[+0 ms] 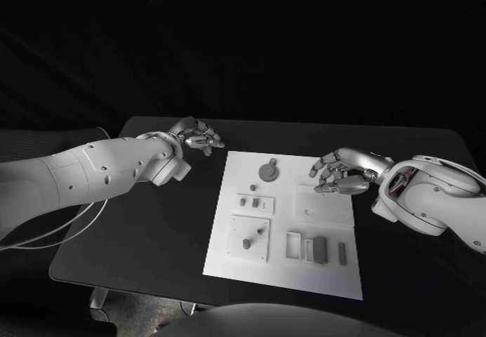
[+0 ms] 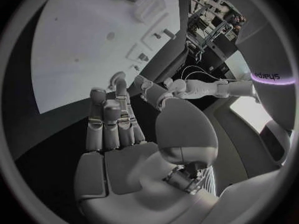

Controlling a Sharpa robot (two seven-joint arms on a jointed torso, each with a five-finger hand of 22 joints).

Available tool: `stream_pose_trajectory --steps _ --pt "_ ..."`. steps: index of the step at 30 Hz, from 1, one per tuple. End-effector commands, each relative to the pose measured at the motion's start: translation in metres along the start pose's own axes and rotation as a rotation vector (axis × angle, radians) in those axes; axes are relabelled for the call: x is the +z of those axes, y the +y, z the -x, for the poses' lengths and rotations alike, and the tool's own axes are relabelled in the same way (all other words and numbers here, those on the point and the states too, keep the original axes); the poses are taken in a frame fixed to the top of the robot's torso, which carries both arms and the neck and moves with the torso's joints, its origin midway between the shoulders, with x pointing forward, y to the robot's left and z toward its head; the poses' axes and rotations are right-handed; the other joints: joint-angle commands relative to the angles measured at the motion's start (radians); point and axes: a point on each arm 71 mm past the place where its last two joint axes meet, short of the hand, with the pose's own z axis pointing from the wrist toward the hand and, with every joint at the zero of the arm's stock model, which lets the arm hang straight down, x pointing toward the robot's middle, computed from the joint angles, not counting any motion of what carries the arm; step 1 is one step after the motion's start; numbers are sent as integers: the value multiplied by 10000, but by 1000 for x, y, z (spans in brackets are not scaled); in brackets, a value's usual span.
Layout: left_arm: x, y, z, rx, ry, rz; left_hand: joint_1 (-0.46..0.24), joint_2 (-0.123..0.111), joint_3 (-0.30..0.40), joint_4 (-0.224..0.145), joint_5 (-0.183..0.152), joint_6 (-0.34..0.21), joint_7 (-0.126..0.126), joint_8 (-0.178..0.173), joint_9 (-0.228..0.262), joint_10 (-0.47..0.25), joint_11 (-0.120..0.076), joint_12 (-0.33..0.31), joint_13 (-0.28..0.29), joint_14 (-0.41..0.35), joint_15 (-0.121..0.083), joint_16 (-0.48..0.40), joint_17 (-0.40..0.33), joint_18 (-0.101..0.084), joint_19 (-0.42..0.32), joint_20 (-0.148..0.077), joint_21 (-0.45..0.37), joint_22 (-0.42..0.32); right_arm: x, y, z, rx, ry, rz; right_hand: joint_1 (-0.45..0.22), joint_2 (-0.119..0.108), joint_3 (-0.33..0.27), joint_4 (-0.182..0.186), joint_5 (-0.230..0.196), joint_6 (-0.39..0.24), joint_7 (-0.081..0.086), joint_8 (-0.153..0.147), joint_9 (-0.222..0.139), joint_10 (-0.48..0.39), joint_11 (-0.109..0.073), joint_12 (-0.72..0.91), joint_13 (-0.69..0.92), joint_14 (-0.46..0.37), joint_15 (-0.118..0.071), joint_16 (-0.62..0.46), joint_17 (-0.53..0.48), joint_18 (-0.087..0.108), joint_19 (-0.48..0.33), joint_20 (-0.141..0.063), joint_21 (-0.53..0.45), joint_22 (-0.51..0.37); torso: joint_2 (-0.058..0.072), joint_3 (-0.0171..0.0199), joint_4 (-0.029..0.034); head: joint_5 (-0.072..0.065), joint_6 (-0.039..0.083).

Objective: Assemble the parts on the task board

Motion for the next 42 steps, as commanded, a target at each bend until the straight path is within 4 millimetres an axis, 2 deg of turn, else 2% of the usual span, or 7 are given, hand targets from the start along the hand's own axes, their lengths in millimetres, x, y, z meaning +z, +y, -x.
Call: stream_pose_trajectory --steps 1,4,8,11,15,32,42 --pt "0 -2 -1 -16 43 -156 34 41 -32 41 15 14 -19 44 -5 53 -1 -2 8 74 26 -49 10 114 60 -18 -33 12 -8 -8 -5 200 731 -966 -239 -107 -80 166 -102 204 10 72 26 198 -32 95 34 13 -16 -6 -5 141 -14 8 -11 80 9 28 -8 -107 64" --pt "0 -2 -2 -28 78 -158 34 41 -32 41 15 14 -19 44 -5 53 -1 -2 8 74 26 -49 10 114 60 -18 -33 12 -19 -20 -13 541 1485 -2214 -987 -218 -160 926 -818 266 -24 87 25 245 -62 78 26 -66 -43 -110 -52 141 -104 36 -116 37 1 23 -13 -225 91" --pt "-1 -1 -5 -41 137 -132 34 41 -32 41 15 14 -19 44 -5 53 -1 -2 8 74 26 -49 10 114 60 -18 -33 12 -30 -29 -21 693 2201 -3397 -2352 -506 -71 2781 -943 838 -419 329 164 1210 -497 1016 823 29 -473 -127 -76 141 -30 -132 -140 28 -9 13 -22 -397 123" --pt "-1 -1 -7 -47 169 -122 34 41 -32 41 15 14 -19 44 -5 53 -1 -2 8 74 26 -49 10 114 60 -18 -33 12 -39 -36 -33 839 3511 -4335 -2599 -685 -94 3573 -1038 1059 -657 404 299 1225 -767 3150 3033 238 -705 90 42 141 117 -247 -106 38 -11 15 -7 -494 123" --pt "-1 0 -8 -56 204 -92 16 47 -38 55 15 21 -20 49 -5 59 -2 -1 10 77 27 -53 15 111 63 -15 -33 15 -47 -39 -45 579 4513 -4900 -2554 -977 -286 4236 -1078 1017 -658 397 521 268 -751 4760 4800 75 -693 517 432 141 40 -327 25 170 -9 -2 9 -600 97" --pt "-2 -4 -15 -112 423 -115 -38 65 -50 102 15 22 -24 53 -12 63 -3 -9 10 85 27 -75 36 108 68 -17 -41 23 -45 -18 -86 491 5387 -4762 -2319 -422 -926 4669 -1052 1657 -940 713 911 596 -1026 5529 5226 245 -896 1120 945 141 179 -486 330 199 14 -21 15 -892 -105" --pt "-2 -3 -15 -113 439 -92 -79 81 -58 141 14 14 -22 52 -20 57 0 -21 8 89 26 -96 54 108 68 -18 -49 30 -37 -10 -93 270 5139 -4513 -2351 -449 -1176 5039 -1052 1835 -1014 709 966 711 -1098 5679 5259 616 -955 1252 1579 141 258 -591 467 193 13 -10 15 -877 -214"
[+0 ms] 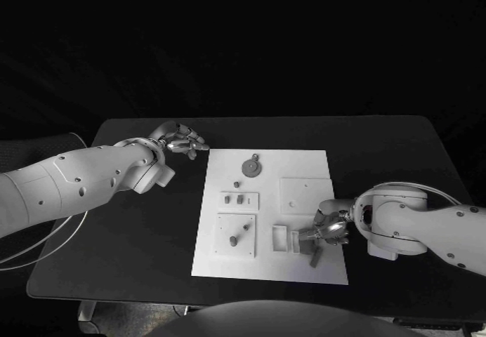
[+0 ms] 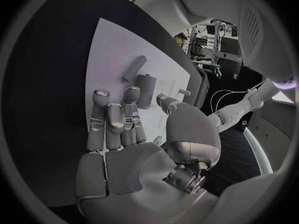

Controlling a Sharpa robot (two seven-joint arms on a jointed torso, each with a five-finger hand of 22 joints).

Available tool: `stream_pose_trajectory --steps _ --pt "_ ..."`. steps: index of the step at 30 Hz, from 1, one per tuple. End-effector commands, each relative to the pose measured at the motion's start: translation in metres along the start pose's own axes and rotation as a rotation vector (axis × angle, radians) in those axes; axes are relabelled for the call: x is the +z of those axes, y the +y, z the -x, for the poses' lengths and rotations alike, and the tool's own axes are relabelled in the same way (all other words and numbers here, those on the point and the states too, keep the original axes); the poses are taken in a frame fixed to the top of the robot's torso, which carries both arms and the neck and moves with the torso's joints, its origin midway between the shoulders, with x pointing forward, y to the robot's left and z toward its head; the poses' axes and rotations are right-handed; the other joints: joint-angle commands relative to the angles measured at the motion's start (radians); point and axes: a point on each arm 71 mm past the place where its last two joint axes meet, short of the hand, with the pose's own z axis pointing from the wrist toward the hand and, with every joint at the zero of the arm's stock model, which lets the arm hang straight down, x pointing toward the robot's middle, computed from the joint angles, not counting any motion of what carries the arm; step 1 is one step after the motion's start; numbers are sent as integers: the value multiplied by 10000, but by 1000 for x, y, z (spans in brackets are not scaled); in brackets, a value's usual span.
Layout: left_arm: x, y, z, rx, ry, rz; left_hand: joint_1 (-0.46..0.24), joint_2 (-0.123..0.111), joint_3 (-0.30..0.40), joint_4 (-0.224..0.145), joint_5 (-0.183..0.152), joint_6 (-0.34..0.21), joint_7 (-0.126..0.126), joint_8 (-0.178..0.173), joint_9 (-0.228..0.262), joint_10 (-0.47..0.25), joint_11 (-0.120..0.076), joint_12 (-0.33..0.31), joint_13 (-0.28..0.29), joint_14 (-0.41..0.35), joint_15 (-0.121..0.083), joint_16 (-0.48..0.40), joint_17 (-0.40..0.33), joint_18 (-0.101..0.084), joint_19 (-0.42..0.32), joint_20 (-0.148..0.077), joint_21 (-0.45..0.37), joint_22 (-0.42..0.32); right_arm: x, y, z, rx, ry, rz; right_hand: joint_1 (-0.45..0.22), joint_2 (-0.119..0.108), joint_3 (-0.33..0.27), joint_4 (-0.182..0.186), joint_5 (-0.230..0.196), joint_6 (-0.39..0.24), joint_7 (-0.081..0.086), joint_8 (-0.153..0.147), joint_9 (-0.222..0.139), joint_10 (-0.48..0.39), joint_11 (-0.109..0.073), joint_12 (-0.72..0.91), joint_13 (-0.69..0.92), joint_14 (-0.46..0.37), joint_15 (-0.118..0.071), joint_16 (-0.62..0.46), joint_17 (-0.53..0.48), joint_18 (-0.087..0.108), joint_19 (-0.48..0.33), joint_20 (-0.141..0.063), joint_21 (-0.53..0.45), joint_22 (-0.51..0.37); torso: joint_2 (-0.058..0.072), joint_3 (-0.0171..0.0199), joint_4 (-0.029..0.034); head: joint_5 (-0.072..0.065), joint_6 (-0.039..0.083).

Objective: Assemble the parts on the task board

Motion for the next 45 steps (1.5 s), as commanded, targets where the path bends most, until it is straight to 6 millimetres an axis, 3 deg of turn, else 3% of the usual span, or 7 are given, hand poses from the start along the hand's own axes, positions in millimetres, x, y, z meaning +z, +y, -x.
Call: stream_pose_trajectory --steps 1,15,22,31,34,38,45 --pt "0 -1 -2 -36 130 -55 -40 42 15 70 15 12 -21 52 -11 55 2 -22 8 54 -10 -58 12 107 46 1 -47 14 1 0 1 -204 -320 -73 -31 41 4 84 -7 76 15 42 15 74 5 38 10 33 9 35 5 122 -7 -73 43 194 2 7 -2 15 -38" --pt "0 -1 -2 -38 145 -36 -62 44 10 93 15 0 -17 47 -18 46 6 -33 6 55 -9 -73 24 106 44 1 -53 19 9 8 0 -837 -624 -163 189 -85 -38 229 -2 69 20 -25 27 52 9 49 -15 -26 -3 -6 -42 122 -20 -114 69 175 -1 8 0 39 -98" --pt "0 0 -1 -35 139 -13 -63 44 10 93 15 -1 -17 46 -19 45 6 -33 6 56 -10 -73 25 107 44 0 -54 19 14 8 -3 -1284 -542 -302 802 92 -332 -149 7 40 50 -127 52 -1 37 66 -52 -95 26 -67 -56 122 -88 -88 91 165 -1 2 -6 36 -156" --pt "-1 0 -1 -35 145 17 -63 44 10 94 15 -2 -17 46 -19 45 6 -34 6 55 -10 -74 26 107 44 0 -54 20 15 8 -4 -1390 -588 -306 1711 707 -521 -1983 1045 147 65 -303 43 -46 60 135 -146 -94 77 -164 80 122 -199 29 69 139 -5 6 -8 55 -190" --pt "-1 0 -1 -35 151 30 -63 44 10 94 15 -2 -17 46 -19 45 6 -34 6 55 -10 -74 26 107 44 0 -54 20 15 7 -3 -1324 -707 -299 1336 1171 -196 -3294 1557 254 86 -410 25 -44 60 191 -226 -34 116 -220 195 122 -180 130 72 130 -3 6 -2 58 -202" --pt "-1 1 -1 -32 142 54 -63 44 10 94 15 -2 -17 46 -19 45 6 -34 6 55 -10 -74 26 107 44 0 -54 20 15 5 -2 -758 -764 -211 512 1563 407 -4287 2069 391 69 -471 42 -9 51 259 -314 95 147 -267 340 122 -85 171 91 115 -2 8 -4 57 -205" --pt "-1 1 -1 -30 145 82 -63 44 10 94 15 -2 -17 46 -19 45 6 -34 6 55 -10 -74 26 107 44 0 -54 20 14 2 -3 246 -520 1 -321 1693 936 -4649 2995 497 45 -507 101 23 39 327 -399 212 174 -314 459 122 18 165 123 109 -2 7 -1 19 -205"
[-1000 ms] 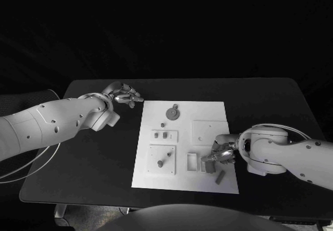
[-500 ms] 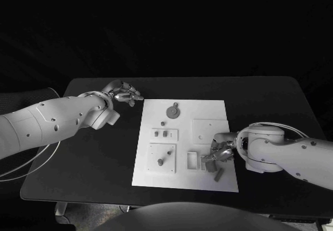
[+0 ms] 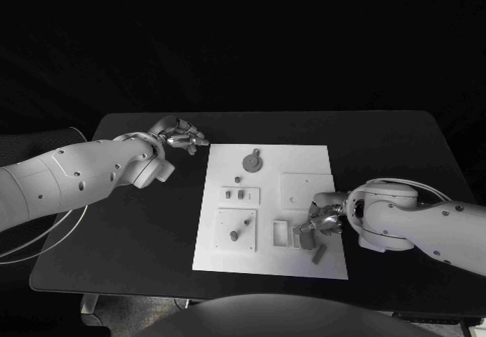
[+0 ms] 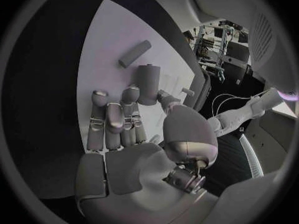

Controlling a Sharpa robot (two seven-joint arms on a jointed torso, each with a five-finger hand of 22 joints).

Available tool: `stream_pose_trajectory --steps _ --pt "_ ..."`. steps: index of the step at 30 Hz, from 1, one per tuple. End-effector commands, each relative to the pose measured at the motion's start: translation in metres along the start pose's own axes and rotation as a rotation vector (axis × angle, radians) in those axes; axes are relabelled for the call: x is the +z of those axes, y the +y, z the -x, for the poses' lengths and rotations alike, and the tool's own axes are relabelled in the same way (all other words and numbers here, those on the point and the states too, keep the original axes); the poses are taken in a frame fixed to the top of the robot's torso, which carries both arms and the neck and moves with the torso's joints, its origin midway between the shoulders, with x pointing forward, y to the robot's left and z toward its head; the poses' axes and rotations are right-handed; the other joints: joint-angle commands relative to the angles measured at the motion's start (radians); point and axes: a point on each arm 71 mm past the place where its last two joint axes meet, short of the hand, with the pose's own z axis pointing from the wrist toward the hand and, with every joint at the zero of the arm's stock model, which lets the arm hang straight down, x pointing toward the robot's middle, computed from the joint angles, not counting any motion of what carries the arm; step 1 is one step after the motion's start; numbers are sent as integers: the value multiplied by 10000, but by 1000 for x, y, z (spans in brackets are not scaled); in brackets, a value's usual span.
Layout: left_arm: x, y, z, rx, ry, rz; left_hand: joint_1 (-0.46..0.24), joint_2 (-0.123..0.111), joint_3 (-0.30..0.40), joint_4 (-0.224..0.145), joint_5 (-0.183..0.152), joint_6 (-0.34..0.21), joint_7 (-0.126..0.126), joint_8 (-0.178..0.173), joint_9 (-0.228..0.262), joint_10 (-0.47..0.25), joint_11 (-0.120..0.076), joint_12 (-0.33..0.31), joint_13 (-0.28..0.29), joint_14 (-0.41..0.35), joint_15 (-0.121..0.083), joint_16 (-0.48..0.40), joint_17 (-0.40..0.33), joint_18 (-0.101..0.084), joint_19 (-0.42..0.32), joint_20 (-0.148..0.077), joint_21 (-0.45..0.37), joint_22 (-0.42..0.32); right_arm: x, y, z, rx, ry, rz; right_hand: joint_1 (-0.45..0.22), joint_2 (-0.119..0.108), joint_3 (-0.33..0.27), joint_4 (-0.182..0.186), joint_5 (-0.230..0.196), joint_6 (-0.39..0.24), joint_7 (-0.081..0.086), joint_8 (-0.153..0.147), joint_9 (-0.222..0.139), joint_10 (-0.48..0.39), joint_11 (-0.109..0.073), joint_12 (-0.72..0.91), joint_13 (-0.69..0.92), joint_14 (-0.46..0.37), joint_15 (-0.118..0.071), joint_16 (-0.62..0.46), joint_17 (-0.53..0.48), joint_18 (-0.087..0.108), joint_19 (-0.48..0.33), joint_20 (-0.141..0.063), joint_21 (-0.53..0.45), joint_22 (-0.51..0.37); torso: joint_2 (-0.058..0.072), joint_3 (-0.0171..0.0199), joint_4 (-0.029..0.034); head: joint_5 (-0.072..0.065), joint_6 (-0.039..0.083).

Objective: Assemble the parts on the task board

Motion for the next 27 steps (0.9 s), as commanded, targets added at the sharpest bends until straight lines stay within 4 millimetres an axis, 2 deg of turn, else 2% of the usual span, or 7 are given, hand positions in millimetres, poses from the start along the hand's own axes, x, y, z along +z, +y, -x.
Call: stream_pose_trajectory --steps 1,9,18,27 --pt "0 -1 -2 -31 125 -10 -64 44 -19 67 15 -2 -17 47 -12 45 7 -34 6 56 -9 -36 18 106 61 -17 -54 14 2 -6 -4 773 197 -20 -285 -14 2717 -2572 235 94 17 -61 4 61 -2 69 -21 102 15 -66 30 126 97 -19 43 102 3 1 8 -30 -4" --pt "0 0 -1 -4 109 62 -54 28 -19 61 15 -36 -6 30 -24 9 21 -59 -2 53 -10 -53 31 109 57 -20 -61 21 0 -13 -2 1357 426 37 -364 49 2783 -2627 305 113 12 -64 20 77 -7 78 -42 90 32 -85 -12 126 98 -23 43 101 -2 1 9 -23 2" --pt "0 1 -1 18 105 119 -44 30 -15 59 16 -44 -3 29 -28 -3 27 -69 -5 54 -10 -63 41 110 56 -21 -64 26 -9 -19 14 1544 133 10 -388 10 2824 -2733 314 111 18 -76 29 81 0 71 -70 59 56 -111 -65 126 84 -22 40 103 -4 -3 -5 -27 25" --pt "0 1 -2 19 124 119 -42 25 -16 60 15 -48 0 29 -31 -15 34 -78 -7 54 -9 -72 49 108 55 -19 -67 30 -16 -3 23 2309 432 654 -489 -84 2834 -2726 177 100 29 -96 34 75 12 58 -104 12 78 -148 -133 126 72 -6 25 95 2 5 5 6 46"
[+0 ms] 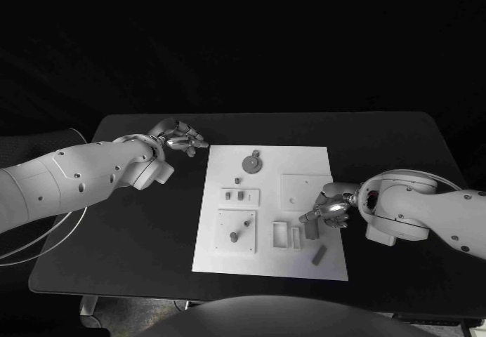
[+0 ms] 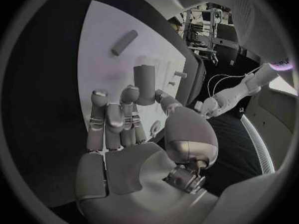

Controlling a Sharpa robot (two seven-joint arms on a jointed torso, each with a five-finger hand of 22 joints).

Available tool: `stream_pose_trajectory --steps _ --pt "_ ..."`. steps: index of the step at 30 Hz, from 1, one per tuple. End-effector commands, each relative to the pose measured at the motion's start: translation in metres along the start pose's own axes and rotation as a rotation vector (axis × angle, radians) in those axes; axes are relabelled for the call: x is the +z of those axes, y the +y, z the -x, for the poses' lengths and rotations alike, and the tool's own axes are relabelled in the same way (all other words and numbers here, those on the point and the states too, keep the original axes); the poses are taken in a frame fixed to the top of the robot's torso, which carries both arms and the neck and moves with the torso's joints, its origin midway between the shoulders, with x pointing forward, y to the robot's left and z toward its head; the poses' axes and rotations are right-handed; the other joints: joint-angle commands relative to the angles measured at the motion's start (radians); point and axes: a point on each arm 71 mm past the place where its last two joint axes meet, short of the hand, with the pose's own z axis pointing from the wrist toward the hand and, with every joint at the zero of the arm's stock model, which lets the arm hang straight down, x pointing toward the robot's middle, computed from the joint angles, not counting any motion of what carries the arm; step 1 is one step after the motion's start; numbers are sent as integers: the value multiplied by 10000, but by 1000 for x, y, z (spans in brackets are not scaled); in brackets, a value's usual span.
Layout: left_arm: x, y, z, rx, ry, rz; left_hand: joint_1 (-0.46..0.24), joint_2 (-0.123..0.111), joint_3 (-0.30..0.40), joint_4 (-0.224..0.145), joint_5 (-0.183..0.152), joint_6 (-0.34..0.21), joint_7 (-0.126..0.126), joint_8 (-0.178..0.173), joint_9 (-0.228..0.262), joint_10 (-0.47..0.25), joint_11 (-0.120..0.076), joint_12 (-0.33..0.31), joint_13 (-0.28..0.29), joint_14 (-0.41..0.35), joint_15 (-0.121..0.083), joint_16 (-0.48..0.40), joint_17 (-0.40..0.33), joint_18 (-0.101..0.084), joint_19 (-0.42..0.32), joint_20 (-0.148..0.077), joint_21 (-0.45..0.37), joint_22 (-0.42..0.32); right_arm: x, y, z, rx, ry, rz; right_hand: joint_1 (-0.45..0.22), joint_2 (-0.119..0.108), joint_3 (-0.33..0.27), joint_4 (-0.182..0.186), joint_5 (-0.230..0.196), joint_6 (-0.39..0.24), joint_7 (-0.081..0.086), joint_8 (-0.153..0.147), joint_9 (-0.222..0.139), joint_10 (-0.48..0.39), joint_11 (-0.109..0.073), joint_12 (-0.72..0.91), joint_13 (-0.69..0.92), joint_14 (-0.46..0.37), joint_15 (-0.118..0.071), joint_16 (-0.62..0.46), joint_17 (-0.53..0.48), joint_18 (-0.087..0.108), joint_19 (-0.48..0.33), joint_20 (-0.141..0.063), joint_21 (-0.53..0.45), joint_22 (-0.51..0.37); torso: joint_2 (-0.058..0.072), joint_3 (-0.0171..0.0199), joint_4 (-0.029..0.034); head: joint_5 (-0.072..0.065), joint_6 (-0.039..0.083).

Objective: Assemble the parts on the task board

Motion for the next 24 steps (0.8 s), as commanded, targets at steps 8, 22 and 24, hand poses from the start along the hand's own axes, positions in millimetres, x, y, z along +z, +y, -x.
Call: stream_pose_trajectory --steps 8,22,24 --pt "0 -2 -2 -6 133 -53 -41 25 -16 61 15 -49 1 30 -13 -23 39 -47 -9 55 -8 -59 14 107 56 -20 -69 16 2 24 -6 1024 915 670 -115 -42 1918 -1915 -99 62 36 2 18 73 15 17 -26 -91 -7 -43 -26 126 -6 -2 4 95 1 -14 7 -8 -18" --pt "0 -2 -3 -8 147 -68 -38 33 -13 65 16 -51 2 30 -16 -29 42 -52 -10 57 -8 -65 21 107 55 -20 -71 19 15 49 -9 111 811 942 -153 -60 1933 -1890 -142 47 44 -13 18 60 24 8 -41 -123 -1 -60 -58 126 -18 5 -6 91 10 -2 10 18 -74" --pt "0 -2 -3 -9 156 -70 -38 33 -13 65 16 -51 2 30 -16 -29 42 -52 -10 57 -8 -65 21 107 55 -20 -71 19 17 51 -10 90 844 957 -153 -60 1933 -1890 -142 47 44 -13 18 60 24 8 -41 -123 -1 -60 -58 126 -18 5 -6 91 7 4 6 38 -83"
